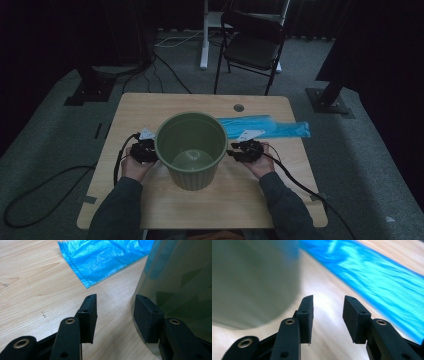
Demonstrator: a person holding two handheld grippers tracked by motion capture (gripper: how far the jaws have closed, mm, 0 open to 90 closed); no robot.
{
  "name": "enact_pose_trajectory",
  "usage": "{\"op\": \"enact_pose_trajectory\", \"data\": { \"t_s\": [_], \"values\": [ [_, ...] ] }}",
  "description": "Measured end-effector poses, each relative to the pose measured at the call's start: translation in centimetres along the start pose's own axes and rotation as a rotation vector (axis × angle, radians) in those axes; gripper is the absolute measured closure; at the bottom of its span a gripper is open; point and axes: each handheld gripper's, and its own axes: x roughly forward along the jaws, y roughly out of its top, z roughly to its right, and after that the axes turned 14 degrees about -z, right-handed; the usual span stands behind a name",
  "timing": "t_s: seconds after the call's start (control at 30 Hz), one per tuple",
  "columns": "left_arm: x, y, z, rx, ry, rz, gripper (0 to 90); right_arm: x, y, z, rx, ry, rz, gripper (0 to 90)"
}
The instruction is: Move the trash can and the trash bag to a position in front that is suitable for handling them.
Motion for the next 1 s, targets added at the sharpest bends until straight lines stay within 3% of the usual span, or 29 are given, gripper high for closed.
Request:
{"op": "enact_pose_trajectory", "data": {
  "t_s": [0.2,0.3,0.33,0.4,0.67,1.0],
  "values": [
    [0.0,-0.3,-0.4,-0.014,0.004,-0.001,52.4,0.3,-1.5,4.1,0.076,-0.077,-0.042,56.4],
    [0.0,-0.3,-0.4,-0.015,0.005,-0.002,52.1,0.4,-1.6,4.6,0.086,-0.086,-0.052,55.3],
    [0.0,-0.3,-0.4,-0.013,0.004,-0.005,52.0,0.7,-1.7,5.6,0.093,-0.125,-0.074,51.9],
    [0.1,-0.3,-0.4,-0.011,0.004,-0.011,51.8,1.1,-1.7,6.4,0.102,-0.157,-0.093,48.7],
    [0.2,-0.5,-0.5,-0.012,0.006,-0.019,51.1,3.0,-1.8,9.4,0.162,-0.192,-0.185,46.9],
    [0.3,-0.5,-0.4,-0.007,0.004,-0.023,50.9,3.5,-1.2,11.5,0.202,-0.162,-0.242,52.5]
  ]
}}
